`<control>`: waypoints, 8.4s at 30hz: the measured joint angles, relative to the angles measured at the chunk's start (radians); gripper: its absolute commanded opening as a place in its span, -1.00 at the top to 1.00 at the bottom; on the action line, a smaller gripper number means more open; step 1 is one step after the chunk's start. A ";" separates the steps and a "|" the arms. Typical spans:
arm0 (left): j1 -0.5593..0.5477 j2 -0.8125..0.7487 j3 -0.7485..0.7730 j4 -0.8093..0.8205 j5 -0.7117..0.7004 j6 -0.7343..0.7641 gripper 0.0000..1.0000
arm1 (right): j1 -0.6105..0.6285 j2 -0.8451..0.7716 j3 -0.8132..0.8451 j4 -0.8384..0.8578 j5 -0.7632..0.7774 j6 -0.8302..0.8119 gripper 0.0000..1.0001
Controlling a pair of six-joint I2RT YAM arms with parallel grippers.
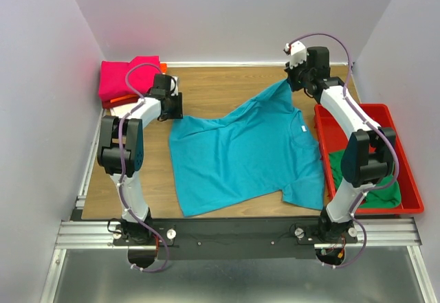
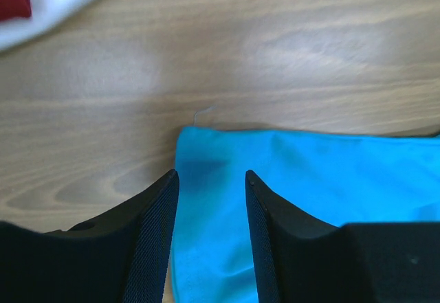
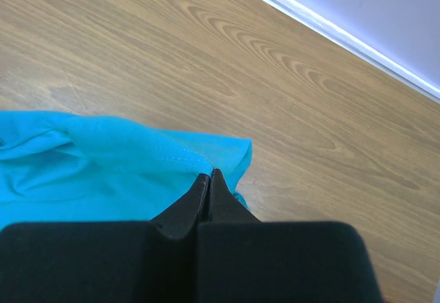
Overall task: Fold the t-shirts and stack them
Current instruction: Flatten the tshirt out, then fold the tshirt
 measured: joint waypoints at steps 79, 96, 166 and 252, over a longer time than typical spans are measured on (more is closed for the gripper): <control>0.059 -1.323 -0.033 0.403 0.027 -0.167 1.00 | -0.238 -0.442 0.922 -0.221 -0.365 0.157 0.99; 0.059 -0.974 -0.759 0.578 -0.053 -0.362 1.00 | -0.125 -0.086 0.209 -0.056 -0.513 0.246 0.99; 0.156 -0.261 -0.316 0.463 -0.150 -0.191 1.00 | -0.036 -0.089 -0.149 0.033 -0.385 0.115 0.99; 0.153 -0.966 -0.618 0.303 -0.019 -0.048 -0.18 | 0.470 0.172 -0.188 -0.154 0.300 -0.440 0.29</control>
